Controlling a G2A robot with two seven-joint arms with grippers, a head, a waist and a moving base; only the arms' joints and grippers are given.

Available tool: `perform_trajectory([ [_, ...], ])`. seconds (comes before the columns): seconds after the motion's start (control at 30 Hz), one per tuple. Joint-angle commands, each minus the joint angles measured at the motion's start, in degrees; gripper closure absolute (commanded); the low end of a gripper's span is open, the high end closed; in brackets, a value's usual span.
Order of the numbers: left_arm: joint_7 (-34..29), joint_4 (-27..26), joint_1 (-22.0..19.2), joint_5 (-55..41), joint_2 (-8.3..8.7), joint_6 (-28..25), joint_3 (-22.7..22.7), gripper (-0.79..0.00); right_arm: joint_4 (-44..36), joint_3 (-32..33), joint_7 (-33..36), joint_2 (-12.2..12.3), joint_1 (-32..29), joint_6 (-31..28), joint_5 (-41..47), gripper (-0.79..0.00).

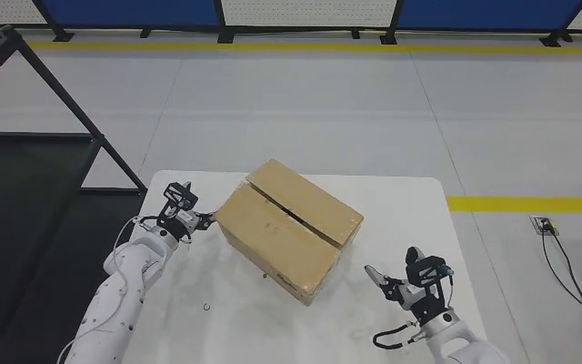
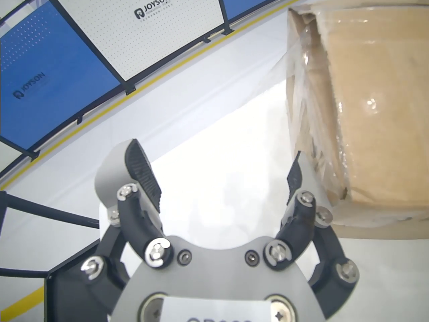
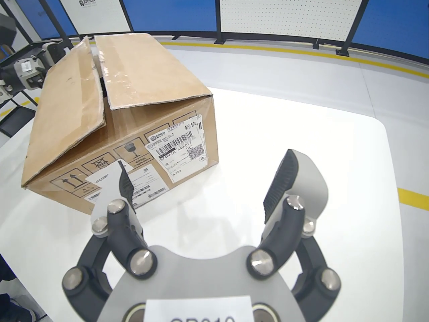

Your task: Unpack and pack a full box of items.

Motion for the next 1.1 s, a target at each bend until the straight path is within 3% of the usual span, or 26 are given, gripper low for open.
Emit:
perform_trajectory([
  [0.0, -0.4, -2.6, 2.0, -0.4, 0.36, -1.0, -0.8, -0.785, 0.0, 0.5, 1.5, 0.0, 0.1, 0.6, 1.2, -0.785],
  [0.47, -4.2, -13.9, 11.7, -3.2, 1.78, -3.8, -4.4, -0.785, 0.0, 0.5, 1.5, 0.0, 0.1, 0.6, 1.2, -0.785],
  [0.83, -4.5, -19.0, 15.3, -2.4, 2.05, -4.2, -3.4, -0.785, 0.0, 0.5, 1.5, 0.0, 0.1, 0.6, 1.2, -0.785],
  [1.07, -5.0, -18.7, 15.5, -4.3, 2.00, -2.4, -3.6, -0.785, 0.0, 0.5, 1.5, 0.0, 0.1, 0.6, 1.2, -0.785],
])
